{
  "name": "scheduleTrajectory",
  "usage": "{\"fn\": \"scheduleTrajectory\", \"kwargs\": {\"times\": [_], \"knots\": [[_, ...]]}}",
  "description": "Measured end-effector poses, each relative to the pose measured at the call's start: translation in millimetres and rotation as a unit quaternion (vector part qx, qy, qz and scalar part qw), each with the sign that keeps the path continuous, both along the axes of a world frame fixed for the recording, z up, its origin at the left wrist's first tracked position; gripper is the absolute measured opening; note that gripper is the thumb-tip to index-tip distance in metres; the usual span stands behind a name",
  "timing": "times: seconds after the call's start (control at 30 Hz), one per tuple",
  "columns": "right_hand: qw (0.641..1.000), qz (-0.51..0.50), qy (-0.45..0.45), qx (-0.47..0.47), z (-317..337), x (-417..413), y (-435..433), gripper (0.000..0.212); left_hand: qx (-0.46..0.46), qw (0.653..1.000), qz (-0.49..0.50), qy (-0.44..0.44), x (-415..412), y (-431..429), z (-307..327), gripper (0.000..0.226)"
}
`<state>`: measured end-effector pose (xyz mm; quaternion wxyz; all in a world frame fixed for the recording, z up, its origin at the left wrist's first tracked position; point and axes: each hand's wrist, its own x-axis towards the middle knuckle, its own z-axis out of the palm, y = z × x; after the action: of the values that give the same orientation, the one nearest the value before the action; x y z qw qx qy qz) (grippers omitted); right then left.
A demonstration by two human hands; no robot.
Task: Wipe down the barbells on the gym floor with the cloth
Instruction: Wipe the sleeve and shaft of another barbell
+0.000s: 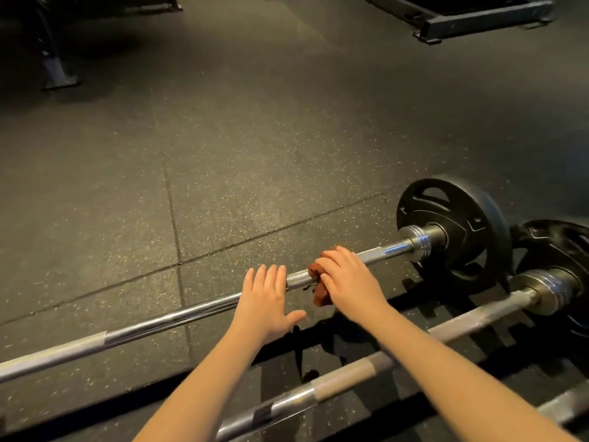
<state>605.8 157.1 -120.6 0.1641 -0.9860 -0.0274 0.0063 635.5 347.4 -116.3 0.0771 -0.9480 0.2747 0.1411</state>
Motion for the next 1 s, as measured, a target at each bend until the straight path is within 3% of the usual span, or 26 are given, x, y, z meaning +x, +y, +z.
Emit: {"fn": "scheduleTrajectory", "kwargs": {"times": [0.07, 0.17, 0.2, 0.3, 0.4, 0.5, 0.57, 0.67, 0.73, 0.87, 1.0], "knots": [[0.999, 0.004, 0.024, -0.040, 11, 17, -34, 0.037, -0.001, 1.000, -0.004, 0.004, 2, -4, 1, 0.096], [0.987, -0.151, 0.032, -0.049, 13, 27, -51, 0.028, -0.010, 1.000, -0.006, 0.006, 5, -11, 1, 0.095], [0.985, -0.160, 0.024, -0.064, 6, 21, -42, 0.027, -0.014, 1.000, -0.009, 0.006, 5, -14, 0, 0.095], [0.994, -0.098, -0.004, -0.048, -4, -8, -22, 0.036, -0.019, 1.000, -0.017, 0.009, 6, -24, 0, 0.094], [0.998, 0.006, 0.024, -0.065, 16, 5, -56, 0.033, -0.025, 0.999, -0.020, 0.011, 6, -29, 0, 0.094], [0.988, -0.061, 0.071, -0.125, 27, 30, -85, 0.032, -0.027, 0.999, -0.022, 0.013, 5, -31, 1, 0.093], [0.985, -0.096, 0.054, -0.132, 25, 29, -79, 0.029, -0.028, 0.999, -0.022, 0.009, 5, -33, 2, 0.092], [0.994, -0.011, 0.022, -0.109, 19, 10, -72, 0.029, -0.030, 0.999, -0.020, 0.004, 5, -34, 2, 0.092], [0.991, 0.078, 0.064, -0.088, 28, 12, -90, 0.035, -0.025, 0.999, -0.025, 0.003, 4, -34, 2, 0.092], [0.938, 0.173, 0.114, -0.277, 43, 43, -118, 0.039, -0.018, 0.999, -0.026, 0.007, 5, -33, 2, 0.092], [0.941, 0.191, 0.127, -0.249, 38, 37, -113, 0.041, 0.000, 1.000, -0.022, 0.013, 8, -38, 3, 0.092]]}}
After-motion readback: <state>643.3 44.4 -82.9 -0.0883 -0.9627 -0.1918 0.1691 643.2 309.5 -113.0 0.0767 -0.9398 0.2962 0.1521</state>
